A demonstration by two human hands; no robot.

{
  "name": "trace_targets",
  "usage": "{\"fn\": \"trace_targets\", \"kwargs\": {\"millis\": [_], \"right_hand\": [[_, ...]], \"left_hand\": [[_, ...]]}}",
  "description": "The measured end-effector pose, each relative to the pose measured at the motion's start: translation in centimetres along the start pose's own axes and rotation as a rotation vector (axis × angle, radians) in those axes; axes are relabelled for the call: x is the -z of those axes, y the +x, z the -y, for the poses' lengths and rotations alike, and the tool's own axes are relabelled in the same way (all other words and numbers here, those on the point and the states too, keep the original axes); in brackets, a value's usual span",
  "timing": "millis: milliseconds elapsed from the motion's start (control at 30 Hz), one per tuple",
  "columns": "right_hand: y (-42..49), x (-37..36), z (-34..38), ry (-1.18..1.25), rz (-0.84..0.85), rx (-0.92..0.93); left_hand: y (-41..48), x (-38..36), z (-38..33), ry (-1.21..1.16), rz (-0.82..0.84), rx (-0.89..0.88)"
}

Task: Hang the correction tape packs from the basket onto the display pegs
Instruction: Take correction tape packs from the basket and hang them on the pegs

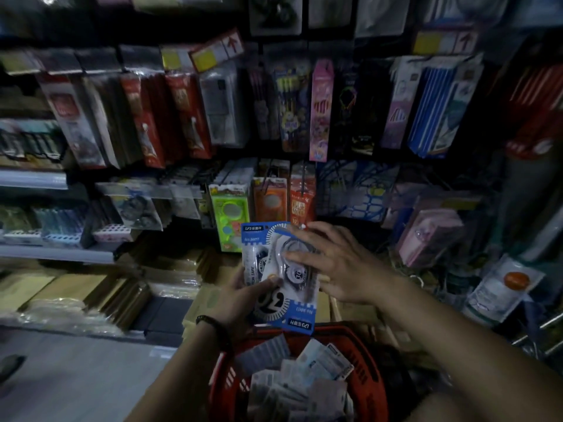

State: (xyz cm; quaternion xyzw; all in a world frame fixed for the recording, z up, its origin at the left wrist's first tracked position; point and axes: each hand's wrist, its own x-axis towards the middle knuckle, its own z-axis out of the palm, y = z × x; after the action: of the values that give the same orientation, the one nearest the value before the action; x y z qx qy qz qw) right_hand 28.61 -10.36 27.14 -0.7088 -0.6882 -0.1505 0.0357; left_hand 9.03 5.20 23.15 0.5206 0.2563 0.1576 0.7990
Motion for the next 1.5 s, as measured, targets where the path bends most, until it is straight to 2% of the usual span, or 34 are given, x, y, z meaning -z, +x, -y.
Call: {"fn": "trace_targets", "kwargs": {"millis": [133,233,300,367,433,500,567,633,767,1067,1367,1500], "right_hand": [[1.7,4.3,-0.9,-0.122,0.065,0.147],[2.5,6.1,-1.4,-0.099,-0.01,0.162],[2.7,7.1,-1.8,-0.033,-0.085,0.045],[2.9,8.4,-1.7,0.064,-0.157,-0.149],[3.3,9.3,-1.2,0.177,-0.209,-0.375],[4.0,10.0,-0.5,0.327,-0.278,-0.553],[4.6,10.3,-0.2,0.414,-0.34,-0.623],[4.9,10.6,0.0,0.43,-0.362,-0.614],[4.0,12.4,-1.2,0.473,-0.374,-0.515],[2.1,19.8,-6.5,0.096,-0.249,-0.243],[0.5,24.8,-12.2,-0.021,-0.368,-0.373],[-0.7,28.1,-15.9,-0.119,-0.459,-0.441]], "left_hand": [[0.1,-0.4,-3.4,0.059,0.093,-0.004],[0.3,-1.0,-5.9,0.074,0.14,-0.058],[0.5,-1.3,-7.3,-0.026,0.176,-0.08],[0.4,-2.0,-8.5,-0.14,0.255,-0.098],[0.4,-3.3,-9.4,-0.159,0.305,-0.155],[0.7,-5.2,-10.0,-0.141,0.27,-0.248],[1.2,-7.3,-10.5,-0.138,0.175,-0.308],[1.7,-9.2,-11.4,-0.134,0.101,-0.343],[2.9,-11.2,-14.0,-0.158,0.075,-0.347],[4.6,-17.1,-19.5,0.004,0.14,-0.371],[6.4,-23.3,-25.7,0.133,0.326,-0.382],[7.5,-25.3,-28.2,0.134,0.312,-0.419]]}}
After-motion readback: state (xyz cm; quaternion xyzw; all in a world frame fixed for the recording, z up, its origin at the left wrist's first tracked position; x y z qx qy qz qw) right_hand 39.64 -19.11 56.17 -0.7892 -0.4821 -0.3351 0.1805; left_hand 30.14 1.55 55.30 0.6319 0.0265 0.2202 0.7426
